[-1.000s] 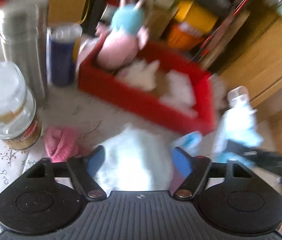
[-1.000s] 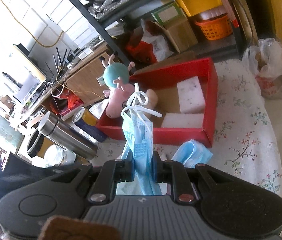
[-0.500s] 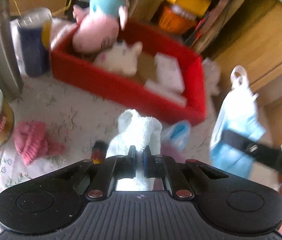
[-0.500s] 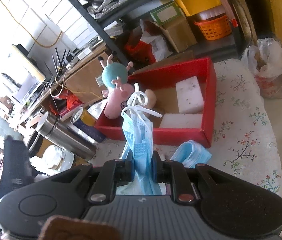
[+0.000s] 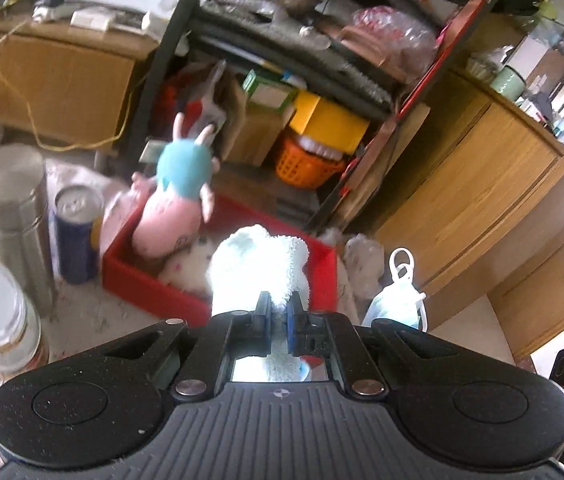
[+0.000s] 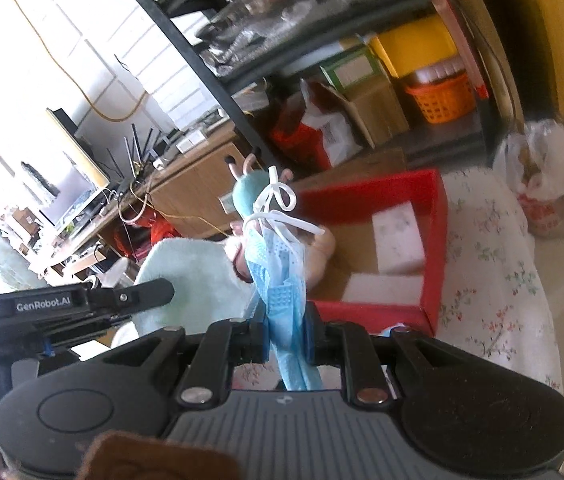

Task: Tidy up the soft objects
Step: 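Carry the towel with the left tool over the red box while the right tool carries the mask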

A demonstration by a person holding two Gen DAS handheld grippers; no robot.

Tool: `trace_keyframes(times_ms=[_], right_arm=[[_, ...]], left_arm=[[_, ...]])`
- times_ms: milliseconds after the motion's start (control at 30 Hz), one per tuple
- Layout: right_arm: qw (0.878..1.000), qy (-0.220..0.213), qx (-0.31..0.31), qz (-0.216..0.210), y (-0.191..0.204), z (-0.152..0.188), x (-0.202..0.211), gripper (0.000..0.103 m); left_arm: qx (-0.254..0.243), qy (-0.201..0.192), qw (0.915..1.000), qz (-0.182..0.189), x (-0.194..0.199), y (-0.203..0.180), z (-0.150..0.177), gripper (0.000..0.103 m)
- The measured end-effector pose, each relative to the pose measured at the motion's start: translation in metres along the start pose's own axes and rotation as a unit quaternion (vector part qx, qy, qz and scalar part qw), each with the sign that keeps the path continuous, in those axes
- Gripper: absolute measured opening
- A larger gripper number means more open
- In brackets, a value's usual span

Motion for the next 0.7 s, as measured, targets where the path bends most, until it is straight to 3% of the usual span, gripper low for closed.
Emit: trace_keyframes(times_ms=[400, 700], right_arm=[[0.998, -0.041, 0.031, 0.029, 0.009, -0.036, -0.004, 0.000], [0.996, -0.052, 0.041, 0.059, -0.001, -0.058, -0.020, 0.000]], left_arm=[[-0.023, -0.030, 0.9993, -0.008, -0.023, -0.018, -0.029, 0.003], [-0.027, -0.031, 0.9991, -0.008, -0.049, -0.027, -0.046, 0.004]])
Point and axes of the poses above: each gripper's, at about its wrist camera, not at the fingertips, and x roughly against the way its jaws point, y to its left, z to its underside, the point moved 6 cm from there along -x, roughly the way its jaws point, and after that the axes turned 9 degrees about x, right-handed, at the moved point
